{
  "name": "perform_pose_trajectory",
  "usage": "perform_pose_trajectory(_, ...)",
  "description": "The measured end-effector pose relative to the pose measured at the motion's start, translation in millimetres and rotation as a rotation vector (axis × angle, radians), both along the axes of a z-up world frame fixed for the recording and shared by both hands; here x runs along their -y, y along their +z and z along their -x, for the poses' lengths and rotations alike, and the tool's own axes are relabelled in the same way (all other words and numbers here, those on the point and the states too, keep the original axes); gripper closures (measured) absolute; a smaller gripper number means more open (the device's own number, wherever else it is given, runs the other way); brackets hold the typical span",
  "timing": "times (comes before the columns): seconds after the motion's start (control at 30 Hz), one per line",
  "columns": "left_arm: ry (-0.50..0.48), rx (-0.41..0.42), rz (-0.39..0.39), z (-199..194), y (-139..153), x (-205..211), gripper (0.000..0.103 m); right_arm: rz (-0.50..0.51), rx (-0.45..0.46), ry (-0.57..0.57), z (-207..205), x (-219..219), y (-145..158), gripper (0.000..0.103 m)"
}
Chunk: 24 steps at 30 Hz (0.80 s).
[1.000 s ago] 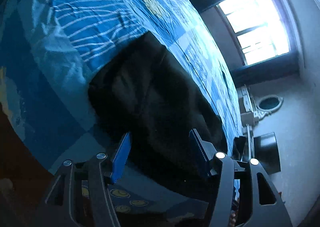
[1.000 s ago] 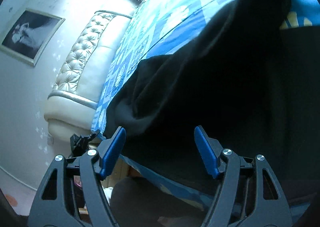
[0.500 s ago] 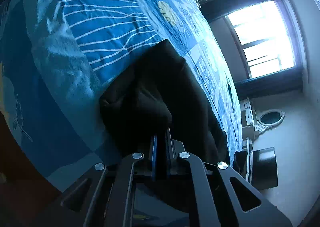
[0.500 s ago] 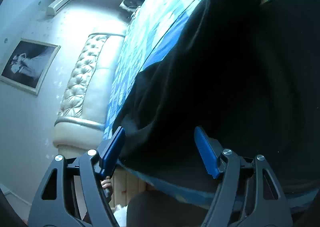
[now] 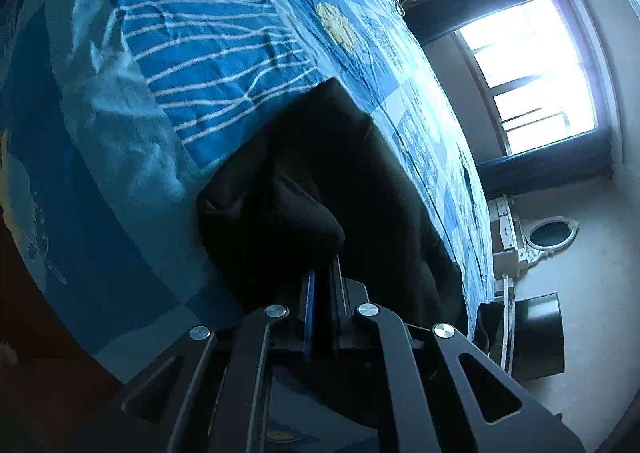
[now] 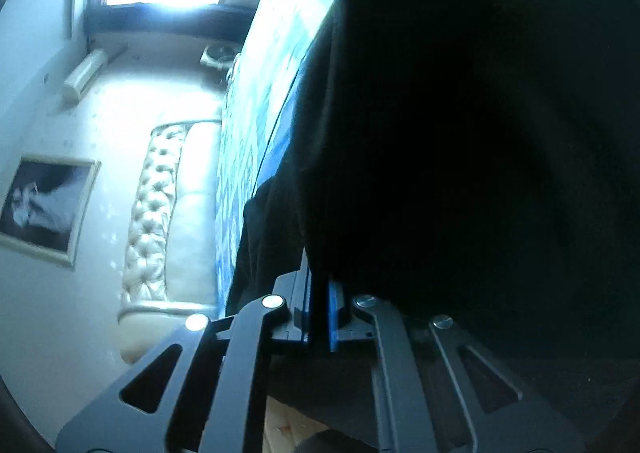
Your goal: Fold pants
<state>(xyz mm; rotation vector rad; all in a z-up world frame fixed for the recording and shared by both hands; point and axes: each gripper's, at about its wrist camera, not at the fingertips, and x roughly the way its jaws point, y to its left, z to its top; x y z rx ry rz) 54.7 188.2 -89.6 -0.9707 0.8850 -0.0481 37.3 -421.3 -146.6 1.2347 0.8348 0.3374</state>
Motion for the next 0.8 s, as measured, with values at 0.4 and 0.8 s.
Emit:
perform_pose_trajectory(0.4,0.033,0.019,0.018,32,-11,-20,0.098,-0.058,-0.067,0.000,68,2,-30,0.096)
perform_pose_trajectory(0.8,-0.062,0.112,-0.161,62,41,0,0.034,0.616,0.085,-0.178,-7,130,110,0.024)
